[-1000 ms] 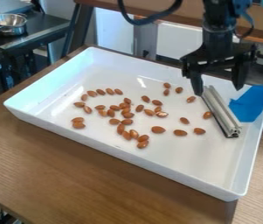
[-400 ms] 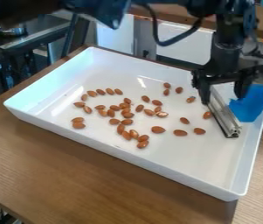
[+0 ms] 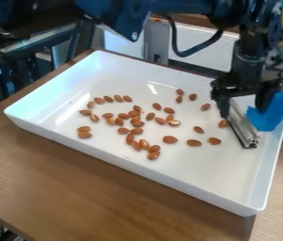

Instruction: Sweep into pile

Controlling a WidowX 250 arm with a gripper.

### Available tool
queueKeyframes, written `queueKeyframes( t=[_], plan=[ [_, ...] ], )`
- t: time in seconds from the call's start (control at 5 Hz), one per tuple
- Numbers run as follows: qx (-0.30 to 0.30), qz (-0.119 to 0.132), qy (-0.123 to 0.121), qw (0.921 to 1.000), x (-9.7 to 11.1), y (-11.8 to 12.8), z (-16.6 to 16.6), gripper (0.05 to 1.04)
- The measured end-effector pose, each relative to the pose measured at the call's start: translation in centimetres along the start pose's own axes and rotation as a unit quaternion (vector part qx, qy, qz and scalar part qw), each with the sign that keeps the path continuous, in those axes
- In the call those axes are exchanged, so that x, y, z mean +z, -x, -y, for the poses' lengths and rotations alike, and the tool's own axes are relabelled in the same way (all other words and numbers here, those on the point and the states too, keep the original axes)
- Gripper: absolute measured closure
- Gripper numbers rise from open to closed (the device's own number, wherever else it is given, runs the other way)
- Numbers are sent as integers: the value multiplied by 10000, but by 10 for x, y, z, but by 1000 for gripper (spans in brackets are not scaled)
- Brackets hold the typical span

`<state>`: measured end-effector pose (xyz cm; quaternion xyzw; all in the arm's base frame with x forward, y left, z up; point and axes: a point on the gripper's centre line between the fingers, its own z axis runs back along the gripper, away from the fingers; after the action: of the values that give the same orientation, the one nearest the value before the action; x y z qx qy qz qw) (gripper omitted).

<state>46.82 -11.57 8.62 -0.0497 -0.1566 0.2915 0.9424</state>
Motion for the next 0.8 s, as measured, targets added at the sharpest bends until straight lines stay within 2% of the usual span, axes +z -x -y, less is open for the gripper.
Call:
queueKeyframes(
  t=[0.2, 0.4, 0.6, 0.8],
  plan=[
    [19, -24, -231, 9997, -19, 3, -7, 83],
    [-28, -41, -254, 9997, -22, 4, -5, 112],
    [0, -121, -267, 9996, -22, 4, -8, 404],
    [94, -238, -213, 9994, -20, 3, -13, 610]
  ],
)
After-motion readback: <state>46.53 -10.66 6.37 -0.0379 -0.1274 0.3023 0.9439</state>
